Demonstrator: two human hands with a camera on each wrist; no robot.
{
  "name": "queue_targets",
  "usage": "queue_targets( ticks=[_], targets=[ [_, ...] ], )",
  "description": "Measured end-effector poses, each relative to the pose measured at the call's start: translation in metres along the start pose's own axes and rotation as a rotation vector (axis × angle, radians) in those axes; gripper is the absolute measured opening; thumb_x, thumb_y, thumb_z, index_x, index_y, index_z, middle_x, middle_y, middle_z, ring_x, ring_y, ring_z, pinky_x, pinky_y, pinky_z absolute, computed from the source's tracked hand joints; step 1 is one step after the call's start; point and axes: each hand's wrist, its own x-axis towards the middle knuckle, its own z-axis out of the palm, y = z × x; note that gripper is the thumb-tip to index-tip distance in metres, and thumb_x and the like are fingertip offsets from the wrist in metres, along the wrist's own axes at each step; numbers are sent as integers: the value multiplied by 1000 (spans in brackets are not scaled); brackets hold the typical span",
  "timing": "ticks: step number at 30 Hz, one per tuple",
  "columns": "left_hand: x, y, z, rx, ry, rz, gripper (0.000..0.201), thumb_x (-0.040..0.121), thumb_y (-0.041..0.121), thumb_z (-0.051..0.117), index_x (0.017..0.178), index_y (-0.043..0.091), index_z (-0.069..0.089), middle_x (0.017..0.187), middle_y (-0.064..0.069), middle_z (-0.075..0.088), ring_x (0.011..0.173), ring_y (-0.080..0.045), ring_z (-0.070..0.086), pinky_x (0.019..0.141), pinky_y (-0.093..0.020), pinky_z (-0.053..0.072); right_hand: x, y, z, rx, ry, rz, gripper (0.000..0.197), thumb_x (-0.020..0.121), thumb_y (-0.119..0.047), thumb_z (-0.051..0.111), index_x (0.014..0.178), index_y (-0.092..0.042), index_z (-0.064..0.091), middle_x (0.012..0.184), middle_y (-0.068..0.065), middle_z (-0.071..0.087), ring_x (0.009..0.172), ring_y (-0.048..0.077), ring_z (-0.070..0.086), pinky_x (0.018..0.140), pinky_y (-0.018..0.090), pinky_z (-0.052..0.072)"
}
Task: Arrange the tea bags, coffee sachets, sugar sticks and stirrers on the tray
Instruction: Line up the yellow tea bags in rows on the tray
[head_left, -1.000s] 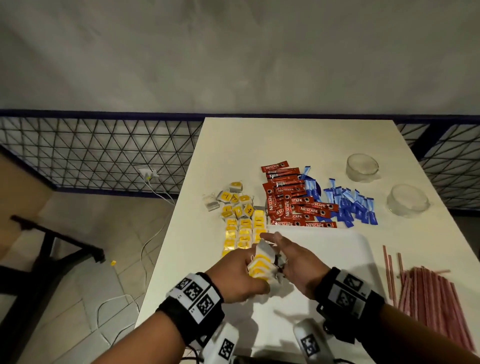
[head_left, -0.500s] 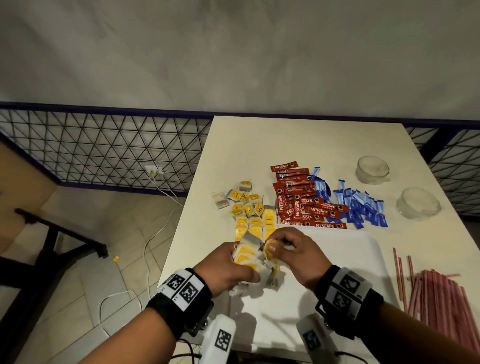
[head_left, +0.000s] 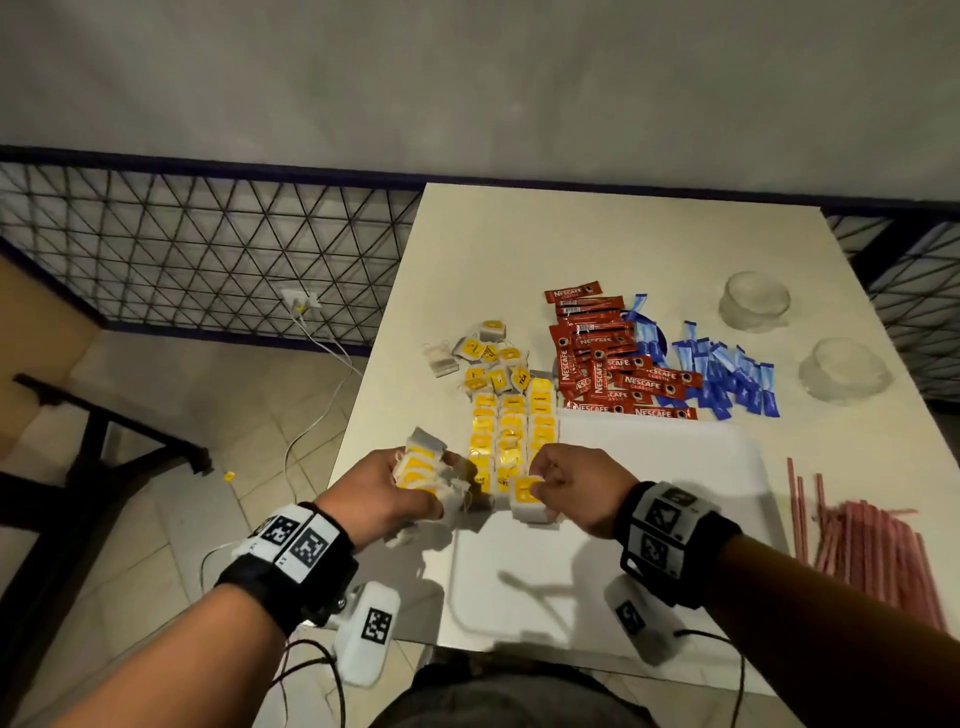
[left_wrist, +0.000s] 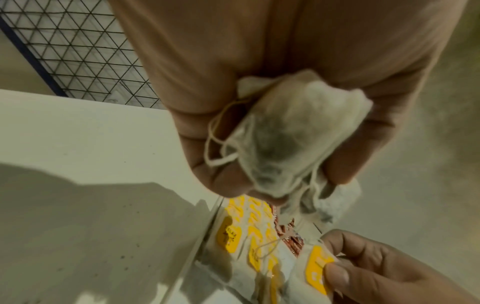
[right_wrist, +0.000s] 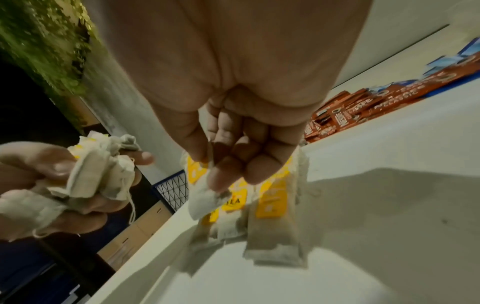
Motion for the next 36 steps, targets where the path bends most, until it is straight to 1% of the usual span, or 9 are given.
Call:
queue_targets(
  ticks=[3, 7, 12, 17, 20, 23, 31, 33, 36],
  targets=[
    [-3, -6, -4, -10, 4, -24, 56, 49, 12, 73, 105, 14, 69, 67, -3, 65, 40, -13, 48, 41, -18, 37, 9, 1, 14, -28, 0, 33, 13, 90, -22, 57, 82, -31, 53, 78, -3, 64, 78, 17, 67, 68, 30, 52],
    [-3, -16, -13, 2, 26, -37, 67, 41, 25, 73, 106, 9, 68, 76, -13, 65, 42, -16, 49, 42, -19, 39, 15, 3, 26, -13, -20, 64, 5, 92, -19, 54, 95, -18, 57, 75, 1, 64, 66, 13, 63, 61, 24, 47],
    [-4, -24, -22, -5, 22, -39, 74, 41, 24, 73, 111, 2, 64, 84, -20, 66, 38, -12, 51, 39, -16, 38, 20, 6, 38, -23, 13, 68, 4, 91, -18, 55, 92, -15, 57, 72, -1, 60, 66, 17, 61, 66, 27, 47],
    [-5, -26, -26, -8, 10, -56, 56, 55, 5, 69, 110, 0, 63, 78, -15, 65, 39, -12, 52, 40, -17, 39, 30, 11, 44, -62, 151, 26, 11, 84, -15, 63, 77, -20, 56, 74, -2, 56, 77, 25, 60, 68, 29, 44],
    [-6, -25, -25, -16, 8, -57, 50, 58, 3, 67, 108, 4, 65, 75, -10, 67, 41, -12, 53, 40, -17, 40, 34, 14, 45, -90, 182, 40, 8, 84, -16, 64, 80, -15, 58, 71, -2, 56, 72, 21, 55, 62, 26, 38],
    [-7, -25, -25, -18, 13, -67, 51, 58, 3, 67, 109, 3, 65, 73, -8, 67, 41, -12, 53, 41, -17, 41, 36, 16, 45, -109, 193, 53, 12, 83, -18, 65, 83, -8, 59, 76, 4, 60, 74, 24, 55, 63, 28, 42],
    [-2, -32, -23, -16, 49, -55, 67, 43, 23, 74, 107, 4, 66, 85, -26, 65, 43, -16, 53, 41, -18, 40, 30, 12, 41, -287, 108, -46, 14, 85, -29, 64, 96, -26, 58, 93, -7, 50, 89, 16, 53, 81, 27, 43],
    [1, -34, -20, -26, 62, -70, 63, 41, 23, 75, 101, 4, 67, 82, -21, 65, 50, -21, 55, 45, -21, 42, 28, 12, 39, -299, 87, -36, 14, 85, -31, 64, 98, -26, 59, 96, -6, 51, 93, 16, 55, 84, 27, 44],
    [5, -35, -16, -82, 60, -71, 53, 41, 19, 76, 91, 4, 67, 79, -16, 64, 62, -25, 57, 54, -25, 45, 26, 3, 32, -196, 184, -160, 10, 83, -32, 66, 86, -31, 57, 84, -12, 49, 80, 5, 51, 77, 23, 43]
  ],
)
